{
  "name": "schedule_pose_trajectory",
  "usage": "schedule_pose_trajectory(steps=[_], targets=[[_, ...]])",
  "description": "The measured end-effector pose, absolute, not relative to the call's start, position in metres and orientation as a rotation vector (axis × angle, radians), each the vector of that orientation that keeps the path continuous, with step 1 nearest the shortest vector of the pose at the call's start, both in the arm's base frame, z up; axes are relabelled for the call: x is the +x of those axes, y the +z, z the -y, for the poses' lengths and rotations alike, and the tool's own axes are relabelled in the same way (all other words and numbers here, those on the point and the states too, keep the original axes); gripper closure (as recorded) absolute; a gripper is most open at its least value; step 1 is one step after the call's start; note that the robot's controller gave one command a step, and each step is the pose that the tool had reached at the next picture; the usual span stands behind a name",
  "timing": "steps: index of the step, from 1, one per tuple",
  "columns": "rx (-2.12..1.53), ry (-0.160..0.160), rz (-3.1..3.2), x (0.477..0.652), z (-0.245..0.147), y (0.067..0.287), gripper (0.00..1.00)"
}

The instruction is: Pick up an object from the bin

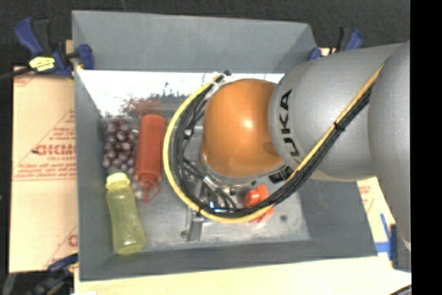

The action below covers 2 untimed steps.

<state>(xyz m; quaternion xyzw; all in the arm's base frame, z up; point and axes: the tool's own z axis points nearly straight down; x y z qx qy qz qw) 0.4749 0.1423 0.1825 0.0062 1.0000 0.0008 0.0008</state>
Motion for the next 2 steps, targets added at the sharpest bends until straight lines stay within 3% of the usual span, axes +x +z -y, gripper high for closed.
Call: schedule_pose_trajectory(steps=[1,2], targets=[[0.020,0.003,-3.140,0.475,-0.142,0.182,0.00],[-0.771,0.001,-3.037,0.494,-0.137,0.172,0.00]])
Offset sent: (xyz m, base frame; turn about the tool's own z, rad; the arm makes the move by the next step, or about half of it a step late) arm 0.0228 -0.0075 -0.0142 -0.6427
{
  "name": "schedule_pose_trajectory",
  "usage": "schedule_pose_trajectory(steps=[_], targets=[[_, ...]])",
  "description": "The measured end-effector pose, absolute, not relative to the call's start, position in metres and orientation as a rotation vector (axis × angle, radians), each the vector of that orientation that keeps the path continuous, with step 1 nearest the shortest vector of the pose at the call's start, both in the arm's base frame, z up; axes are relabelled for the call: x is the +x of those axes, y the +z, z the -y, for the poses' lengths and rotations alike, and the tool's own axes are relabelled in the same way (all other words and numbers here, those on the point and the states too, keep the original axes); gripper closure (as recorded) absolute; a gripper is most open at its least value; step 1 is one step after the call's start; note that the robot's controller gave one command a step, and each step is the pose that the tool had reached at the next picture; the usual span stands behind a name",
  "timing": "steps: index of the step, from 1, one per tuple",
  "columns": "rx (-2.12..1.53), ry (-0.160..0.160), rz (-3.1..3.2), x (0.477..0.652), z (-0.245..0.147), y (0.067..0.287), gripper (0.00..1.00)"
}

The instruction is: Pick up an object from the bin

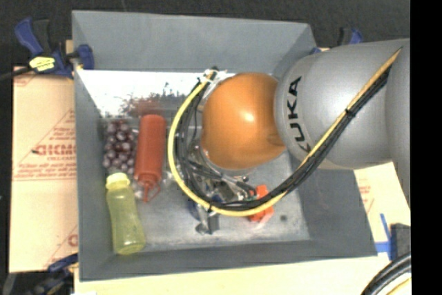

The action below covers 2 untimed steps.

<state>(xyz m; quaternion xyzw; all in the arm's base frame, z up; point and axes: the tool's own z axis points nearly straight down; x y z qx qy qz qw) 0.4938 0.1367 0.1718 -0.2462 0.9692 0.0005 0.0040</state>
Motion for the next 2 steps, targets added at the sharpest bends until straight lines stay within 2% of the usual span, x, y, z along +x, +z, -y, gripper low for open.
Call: schedule_pose_trajectory(steps=[1,2], targets=[[-0.504,0.004,-3.094,0.506,-0.191,0.195,0.00],[-0.744,0.000,-3.048,0.508,-0.150,0.191,0.00]])
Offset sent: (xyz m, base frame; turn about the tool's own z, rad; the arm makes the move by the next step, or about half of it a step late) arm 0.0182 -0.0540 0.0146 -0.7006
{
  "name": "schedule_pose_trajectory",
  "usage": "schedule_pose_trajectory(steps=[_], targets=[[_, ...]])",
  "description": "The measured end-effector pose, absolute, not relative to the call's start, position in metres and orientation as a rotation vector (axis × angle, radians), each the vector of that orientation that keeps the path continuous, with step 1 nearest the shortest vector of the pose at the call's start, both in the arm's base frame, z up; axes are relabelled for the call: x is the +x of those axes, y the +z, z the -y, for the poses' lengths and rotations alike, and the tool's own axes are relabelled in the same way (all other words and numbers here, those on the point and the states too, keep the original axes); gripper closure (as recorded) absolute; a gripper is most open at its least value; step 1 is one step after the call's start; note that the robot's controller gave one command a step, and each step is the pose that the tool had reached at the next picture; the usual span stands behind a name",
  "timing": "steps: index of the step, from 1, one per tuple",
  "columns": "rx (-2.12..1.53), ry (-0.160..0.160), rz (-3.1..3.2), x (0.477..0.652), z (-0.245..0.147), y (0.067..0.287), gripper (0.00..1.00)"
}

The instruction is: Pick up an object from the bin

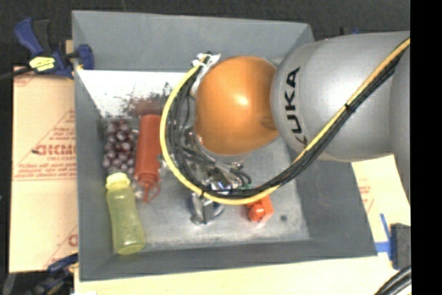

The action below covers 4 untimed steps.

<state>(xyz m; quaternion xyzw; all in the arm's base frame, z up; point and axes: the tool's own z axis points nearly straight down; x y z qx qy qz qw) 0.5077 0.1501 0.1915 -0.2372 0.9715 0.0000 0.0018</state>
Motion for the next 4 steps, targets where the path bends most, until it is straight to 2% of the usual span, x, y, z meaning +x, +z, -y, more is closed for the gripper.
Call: schedule_pose_trajectory(steps=[1,2,3,4], targets=[[-0.655,0.007,-3.063,0.533,-0.177,0.187,0.00],[-0.707,-0.001,-3.054,0.485,-0.181,0.159,0.00],[-0.440,0.010,-3.092,0.504,-0.163,0.160,0.00],[-0.538,0.006,-3.086,0.566,-0.234,0.138,0.00]])
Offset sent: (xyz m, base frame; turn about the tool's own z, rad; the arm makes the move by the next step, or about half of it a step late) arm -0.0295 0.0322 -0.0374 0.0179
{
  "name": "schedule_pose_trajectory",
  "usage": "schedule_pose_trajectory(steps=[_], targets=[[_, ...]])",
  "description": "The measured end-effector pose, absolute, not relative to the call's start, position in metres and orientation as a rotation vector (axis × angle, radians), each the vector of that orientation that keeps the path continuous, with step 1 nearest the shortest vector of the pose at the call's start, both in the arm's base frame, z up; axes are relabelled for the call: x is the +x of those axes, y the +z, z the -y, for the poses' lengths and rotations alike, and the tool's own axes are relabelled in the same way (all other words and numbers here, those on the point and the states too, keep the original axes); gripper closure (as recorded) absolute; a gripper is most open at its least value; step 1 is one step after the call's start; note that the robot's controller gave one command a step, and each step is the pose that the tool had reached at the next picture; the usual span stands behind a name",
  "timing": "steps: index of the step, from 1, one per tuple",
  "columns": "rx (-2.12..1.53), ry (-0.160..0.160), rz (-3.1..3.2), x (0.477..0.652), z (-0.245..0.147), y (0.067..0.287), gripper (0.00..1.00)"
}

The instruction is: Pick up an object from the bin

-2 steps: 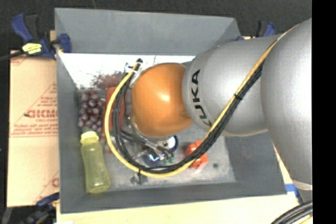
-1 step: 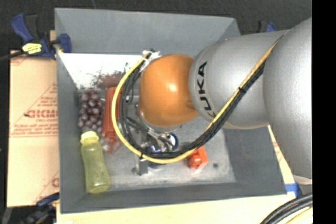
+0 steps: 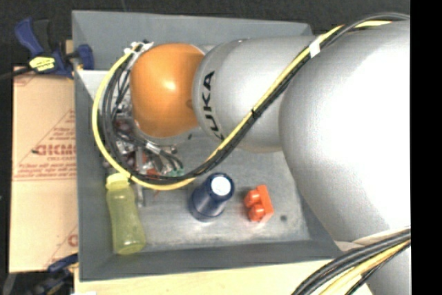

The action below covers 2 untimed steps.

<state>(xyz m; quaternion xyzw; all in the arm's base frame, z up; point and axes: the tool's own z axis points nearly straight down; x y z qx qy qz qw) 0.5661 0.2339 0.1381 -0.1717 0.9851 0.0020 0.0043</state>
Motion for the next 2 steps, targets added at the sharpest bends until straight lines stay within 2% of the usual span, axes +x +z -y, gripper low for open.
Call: schedule_pose_trajectory(steps=[1,2], targets=[[-0.126,0.005,-3.116,0.625,-0.159,0.193,0.00],[-0.836,0.005,-3.012,0.552,-0.214,0.097,0.00]])
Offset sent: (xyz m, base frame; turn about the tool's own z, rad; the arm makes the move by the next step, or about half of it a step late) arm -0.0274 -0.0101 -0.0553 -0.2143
